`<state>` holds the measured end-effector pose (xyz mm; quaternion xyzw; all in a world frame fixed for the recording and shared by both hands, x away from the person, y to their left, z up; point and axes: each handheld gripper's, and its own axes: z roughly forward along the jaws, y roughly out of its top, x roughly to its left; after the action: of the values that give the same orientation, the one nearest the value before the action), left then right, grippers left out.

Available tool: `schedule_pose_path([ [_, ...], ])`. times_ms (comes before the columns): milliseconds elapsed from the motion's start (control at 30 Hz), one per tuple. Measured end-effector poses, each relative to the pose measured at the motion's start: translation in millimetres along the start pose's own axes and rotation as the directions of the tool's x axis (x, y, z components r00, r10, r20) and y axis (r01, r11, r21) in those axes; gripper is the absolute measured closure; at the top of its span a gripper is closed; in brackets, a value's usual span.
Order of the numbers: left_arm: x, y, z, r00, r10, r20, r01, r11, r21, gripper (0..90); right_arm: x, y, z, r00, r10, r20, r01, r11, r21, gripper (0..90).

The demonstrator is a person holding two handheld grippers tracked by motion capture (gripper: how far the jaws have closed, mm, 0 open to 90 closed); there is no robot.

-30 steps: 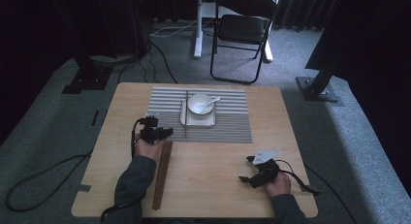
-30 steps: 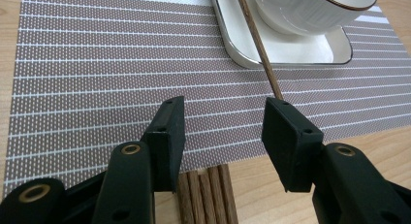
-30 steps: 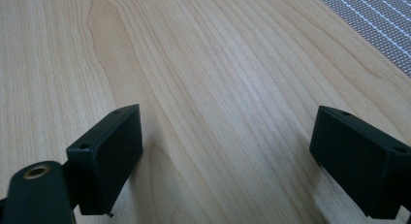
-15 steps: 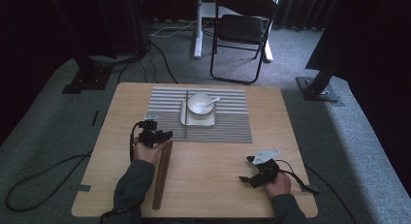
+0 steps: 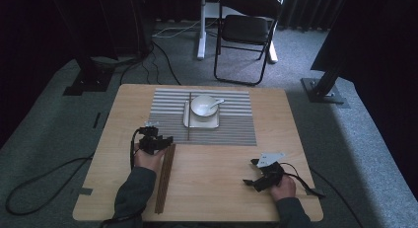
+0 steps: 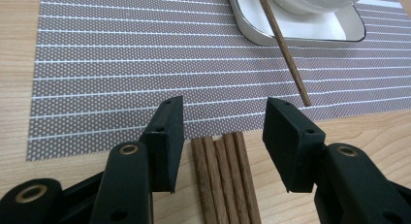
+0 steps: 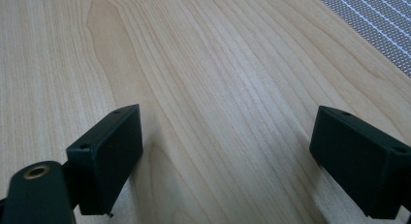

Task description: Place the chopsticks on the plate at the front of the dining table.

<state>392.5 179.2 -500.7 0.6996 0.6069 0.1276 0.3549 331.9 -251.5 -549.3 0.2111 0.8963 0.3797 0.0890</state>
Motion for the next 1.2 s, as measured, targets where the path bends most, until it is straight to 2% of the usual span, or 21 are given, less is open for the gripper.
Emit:
schedule_pose_path([
  [467, 5.2, -8.4, -11.2, 0.9999, 0.008, -0.012, -0.008, 1.0, -0.005, 50.0, -0.1, 0.0, 0.0, 1.0, 0.0, 0.0, 0.0, 1.0, 0.0, 11.1],
  [800, 10.3, -15.6, -19.5, 0.9998, -0.004, -0.019, 0.004, 0.9999, -0.012, 49.5, 0.0, 0.0, 0.0, 1.0, 0.0, 0.0, 0.0, 1.0, 0.0, 11.1],
  [1200, 6.1, -26.3, -25.2, 0.9994, 0.025, -0.025, -0.025, 0.9997, -0.001, 49.5, 0.0, 0.0, 0.0, 1.0, 0.0, 0.0, 0.0, 1.0, 0.0, 11.1],
])
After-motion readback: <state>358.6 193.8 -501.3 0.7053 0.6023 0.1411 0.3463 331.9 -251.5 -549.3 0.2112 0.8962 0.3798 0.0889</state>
